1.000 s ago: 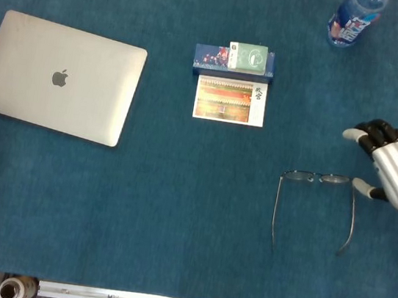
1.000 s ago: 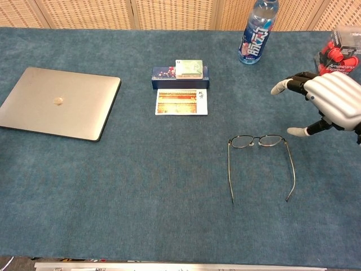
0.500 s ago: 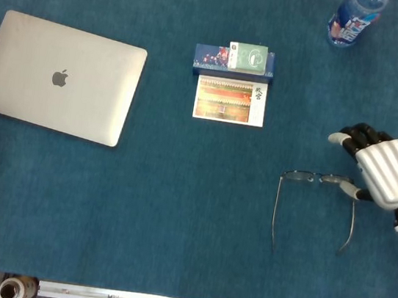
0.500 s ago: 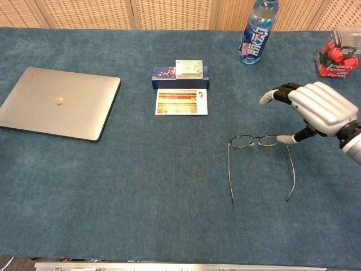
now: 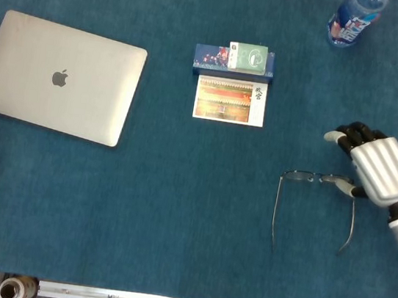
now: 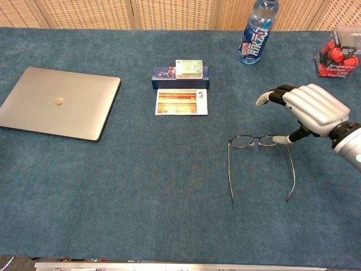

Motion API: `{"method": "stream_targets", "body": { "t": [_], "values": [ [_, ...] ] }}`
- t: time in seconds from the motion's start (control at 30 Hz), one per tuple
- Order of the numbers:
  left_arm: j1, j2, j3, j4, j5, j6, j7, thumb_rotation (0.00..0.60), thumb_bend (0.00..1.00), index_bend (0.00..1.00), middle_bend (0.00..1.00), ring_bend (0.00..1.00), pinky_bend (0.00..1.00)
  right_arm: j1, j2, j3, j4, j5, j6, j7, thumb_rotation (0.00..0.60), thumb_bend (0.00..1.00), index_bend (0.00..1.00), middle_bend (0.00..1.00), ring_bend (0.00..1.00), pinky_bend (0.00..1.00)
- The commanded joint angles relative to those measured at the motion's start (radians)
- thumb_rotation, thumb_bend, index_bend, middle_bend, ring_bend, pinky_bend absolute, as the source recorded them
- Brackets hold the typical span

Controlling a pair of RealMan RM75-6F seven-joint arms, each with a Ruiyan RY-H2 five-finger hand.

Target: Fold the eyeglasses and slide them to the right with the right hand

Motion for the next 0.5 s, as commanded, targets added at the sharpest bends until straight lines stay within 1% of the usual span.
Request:
{"method": "stream_targets", "body": {
  "t": [0.03,0.5],
  "values": [
    [0.001,-0.002,0.0,0.003,-0.002,-0.001,-0.001,0.6,0.0,0.5,0.48,0.35,0.54,0.002,-0.009,0.0,0.011,0.003,-0.003,0.002,0.6,0.06,0.31,0.32,0.24,0.45],
    [0.005,-0.013,0.0,0.019,-0.005,0.0,-0.024,0.6,0.0,0.5,0.48,0.35,0.54,0.009,-0.064,0.008,0.075,0.018,-0.001,0.023,0.6,0.06,0.31,0.32,0.24,0.45]
  ]
}}
